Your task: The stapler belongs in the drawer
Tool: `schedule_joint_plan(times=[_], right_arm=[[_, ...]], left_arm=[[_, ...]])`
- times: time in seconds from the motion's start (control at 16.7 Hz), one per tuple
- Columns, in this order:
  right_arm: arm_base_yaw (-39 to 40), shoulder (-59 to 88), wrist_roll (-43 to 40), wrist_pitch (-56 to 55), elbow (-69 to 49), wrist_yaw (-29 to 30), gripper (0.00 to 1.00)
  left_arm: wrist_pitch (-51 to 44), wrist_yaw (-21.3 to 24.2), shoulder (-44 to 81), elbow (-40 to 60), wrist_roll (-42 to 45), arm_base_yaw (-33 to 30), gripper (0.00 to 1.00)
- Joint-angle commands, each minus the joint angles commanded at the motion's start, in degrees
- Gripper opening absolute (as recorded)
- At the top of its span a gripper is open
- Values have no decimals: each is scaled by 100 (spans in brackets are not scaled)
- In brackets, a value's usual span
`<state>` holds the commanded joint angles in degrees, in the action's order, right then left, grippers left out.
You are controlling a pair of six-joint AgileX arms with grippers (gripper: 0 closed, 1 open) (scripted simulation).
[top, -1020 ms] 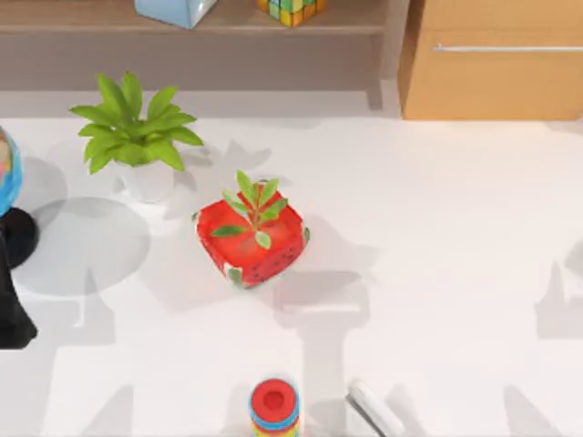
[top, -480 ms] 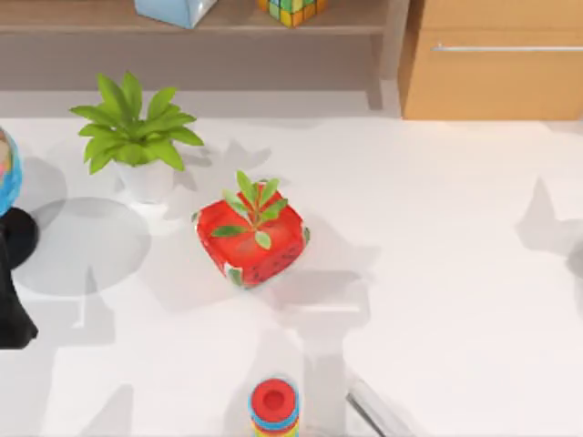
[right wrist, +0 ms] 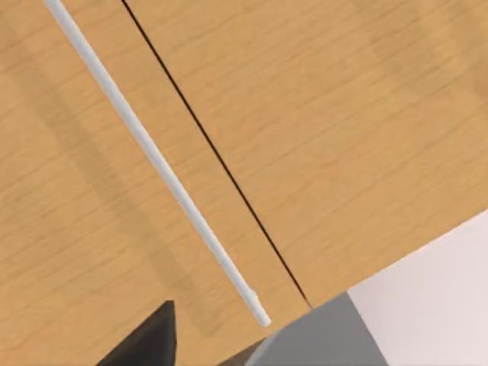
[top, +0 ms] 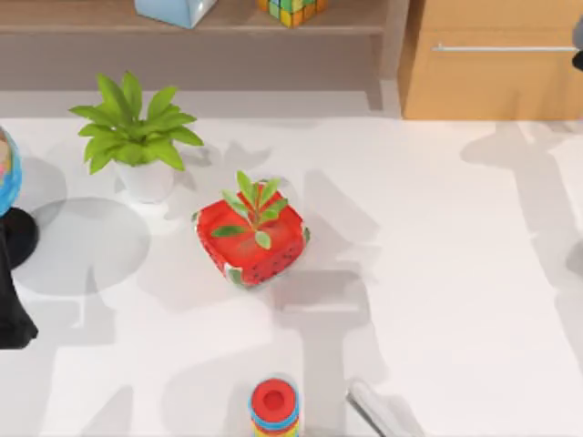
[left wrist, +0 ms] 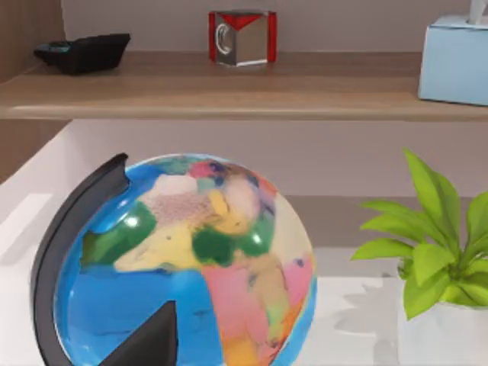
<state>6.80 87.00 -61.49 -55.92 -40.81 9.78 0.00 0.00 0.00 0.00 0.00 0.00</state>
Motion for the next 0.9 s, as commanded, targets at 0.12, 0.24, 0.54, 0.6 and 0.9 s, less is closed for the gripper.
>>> schedule_joint_plan(times=[0.12, 0.24, 0.54, 0.6, 0.9], right_arm=[[105, 1152, -740, -536, -376, 60, 100], [192, 2175, -1405, -985, -698, 113, 100], [316, 3822, -2570, -1663, -1236, 216, 100], [325, 3967, -2685, -1721, -1288, 228, 100], [332, 4080, -2777, -1764, -1330, 238, 100]], left_arm=[[0, 0, 0, 0, 0, 0, 100], [0, 0, 0, 0, 0, 0, 100], [0, 0, 0, 0, 0, 0, 100], [0, 0, 0, 0, 0, 0, 100], [0, 0, 0, 0, 0, 0, 100]])
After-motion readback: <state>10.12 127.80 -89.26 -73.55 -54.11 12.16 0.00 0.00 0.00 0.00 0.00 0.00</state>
